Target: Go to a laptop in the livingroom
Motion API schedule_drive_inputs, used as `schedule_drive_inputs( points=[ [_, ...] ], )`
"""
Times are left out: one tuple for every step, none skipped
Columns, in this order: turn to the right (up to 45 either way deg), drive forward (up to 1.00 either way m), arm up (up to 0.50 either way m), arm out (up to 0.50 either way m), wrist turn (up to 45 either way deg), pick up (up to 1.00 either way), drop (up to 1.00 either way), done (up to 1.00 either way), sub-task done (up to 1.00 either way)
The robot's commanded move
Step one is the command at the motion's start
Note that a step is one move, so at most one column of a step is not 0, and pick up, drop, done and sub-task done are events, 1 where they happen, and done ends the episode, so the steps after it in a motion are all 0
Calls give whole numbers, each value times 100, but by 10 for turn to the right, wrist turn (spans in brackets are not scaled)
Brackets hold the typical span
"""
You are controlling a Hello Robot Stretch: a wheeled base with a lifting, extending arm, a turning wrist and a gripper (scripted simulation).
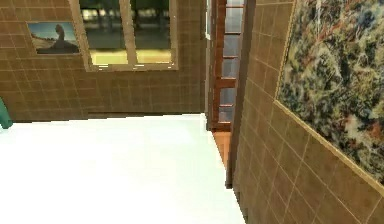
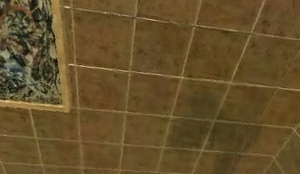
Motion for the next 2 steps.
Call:
schedule_drive_inputs(
  points=[
    [0, 100, 0, 0, 0, 0, 0, 0, 0],
    [-30, 0, 0, 0, 0, 0, 0, 0, 0]
  ],
)
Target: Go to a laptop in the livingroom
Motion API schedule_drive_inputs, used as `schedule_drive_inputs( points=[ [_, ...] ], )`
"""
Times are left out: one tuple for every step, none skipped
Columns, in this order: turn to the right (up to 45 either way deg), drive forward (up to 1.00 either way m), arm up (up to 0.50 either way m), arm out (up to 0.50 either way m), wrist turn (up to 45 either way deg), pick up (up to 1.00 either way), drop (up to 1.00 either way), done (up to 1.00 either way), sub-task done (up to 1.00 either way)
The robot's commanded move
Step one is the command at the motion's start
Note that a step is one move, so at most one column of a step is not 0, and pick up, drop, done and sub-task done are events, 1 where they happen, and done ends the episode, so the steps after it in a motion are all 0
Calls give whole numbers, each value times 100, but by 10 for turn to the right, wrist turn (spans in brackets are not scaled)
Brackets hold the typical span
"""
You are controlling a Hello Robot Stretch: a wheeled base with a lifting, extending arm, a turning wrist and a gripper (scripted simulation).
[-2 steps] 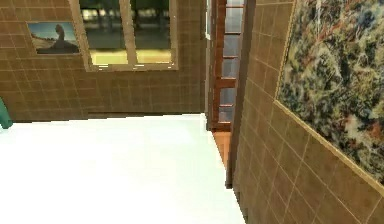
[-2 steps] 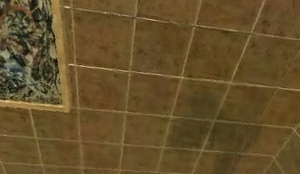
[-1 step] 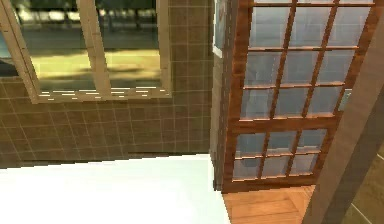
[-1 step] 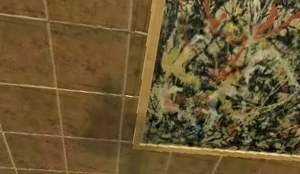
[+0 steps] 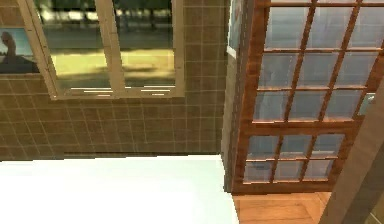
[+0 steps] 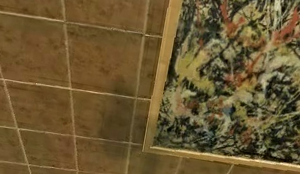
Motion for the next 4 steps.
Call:
schedule_drive_inputs(
  points=[
    [0, 65, 0, 0, 0, 0, 0, 0, 0],
    [450, 0, 0, 0, 0, 0, 0, 0, 0],
    [390, 0, 0, 0, 0, 0, 0, 0, 0],
    [0, 45, 0, 0, 0, 0, 0, 0, 0]
  ],
)
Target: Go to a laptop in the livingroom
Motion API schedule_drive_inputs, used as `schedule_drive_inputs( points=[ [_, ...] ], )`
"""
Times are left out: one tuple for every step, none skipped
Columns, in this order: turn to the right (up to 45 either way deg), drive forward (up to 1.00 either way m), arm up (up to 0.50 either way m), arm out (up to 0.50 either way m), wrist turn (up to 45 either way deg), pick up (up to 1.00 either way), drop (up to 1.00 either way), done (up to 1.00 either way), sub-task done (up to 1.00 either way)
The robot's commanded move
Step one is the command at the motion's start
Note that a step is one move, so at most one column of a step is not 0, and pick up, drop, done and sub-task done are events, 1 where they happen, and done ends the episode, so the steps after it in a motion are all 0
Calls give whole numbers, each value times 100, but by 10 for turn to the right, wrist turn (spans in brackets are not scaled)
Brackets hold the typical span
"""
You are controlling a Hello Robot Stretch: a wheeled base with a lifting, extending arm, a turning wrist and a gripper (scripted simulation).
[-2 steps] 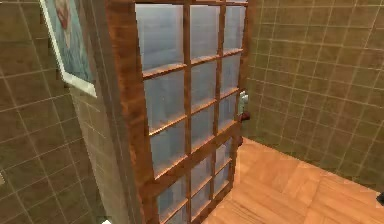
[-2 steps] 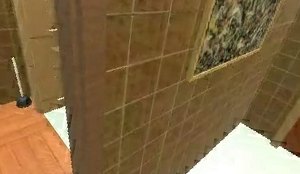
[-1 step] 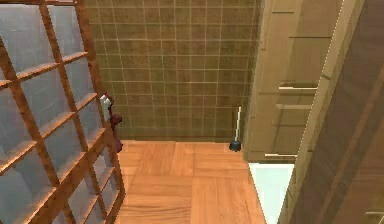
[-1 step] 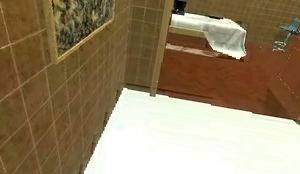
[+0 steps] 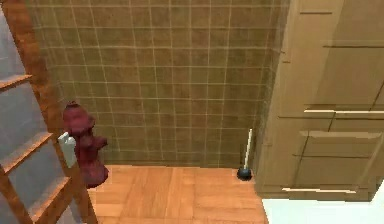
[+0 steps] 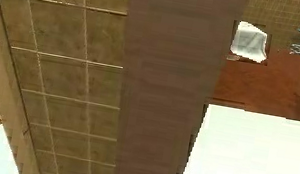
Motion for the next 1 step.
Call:
schedule_drive_inputs(
  points=[
    [180, 0, 0, 0, 0, 0, 0, 0, 0]
  ],
)
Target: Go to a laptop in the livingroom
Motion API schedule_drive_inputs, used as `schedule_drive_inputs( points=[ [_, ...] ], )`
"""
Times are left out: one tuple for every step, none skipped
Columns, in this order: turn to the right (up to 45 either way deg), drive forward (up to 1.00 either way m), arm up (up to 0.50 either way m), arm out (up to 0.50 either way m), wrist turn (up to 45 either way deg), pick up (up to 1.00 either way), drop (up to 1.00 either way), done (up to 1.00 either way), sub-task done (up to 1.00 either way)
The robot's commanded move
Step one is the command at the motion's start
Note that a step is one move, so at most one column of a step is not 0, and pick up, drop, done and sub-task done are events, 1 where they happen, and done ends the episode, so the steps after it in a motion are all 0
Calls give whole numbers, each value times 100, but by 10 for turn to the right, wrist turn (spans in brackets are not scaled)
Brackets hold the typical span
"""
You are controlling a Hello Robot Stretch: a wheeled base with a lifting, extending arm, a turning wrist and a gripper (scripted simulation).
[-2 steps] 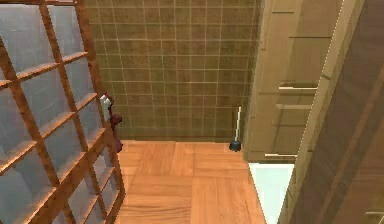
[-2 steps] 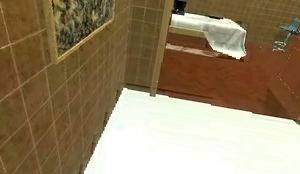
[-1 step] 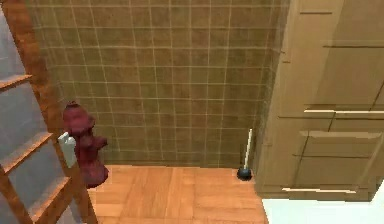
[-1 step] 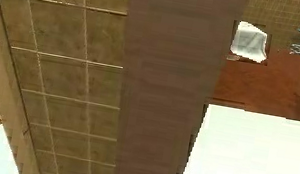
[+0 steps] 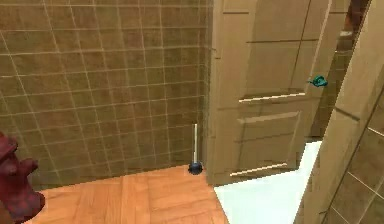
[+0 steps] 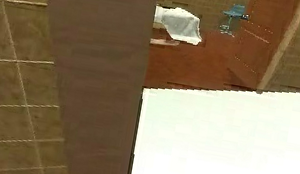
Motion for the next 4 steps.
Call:
schedule_drive_inputs(
  points=[
    [0, 100, 0, 0, 0, 0, 0, 0, 0],
    [180, 0, 0, 0, 0, 0, 0, 0, 0],
    [30, 0, 0, 0, 0, 0, 0, 0, 0],
    [0, 10, 0, 0, 0, 0, 0, 0, 0]
  ],
)
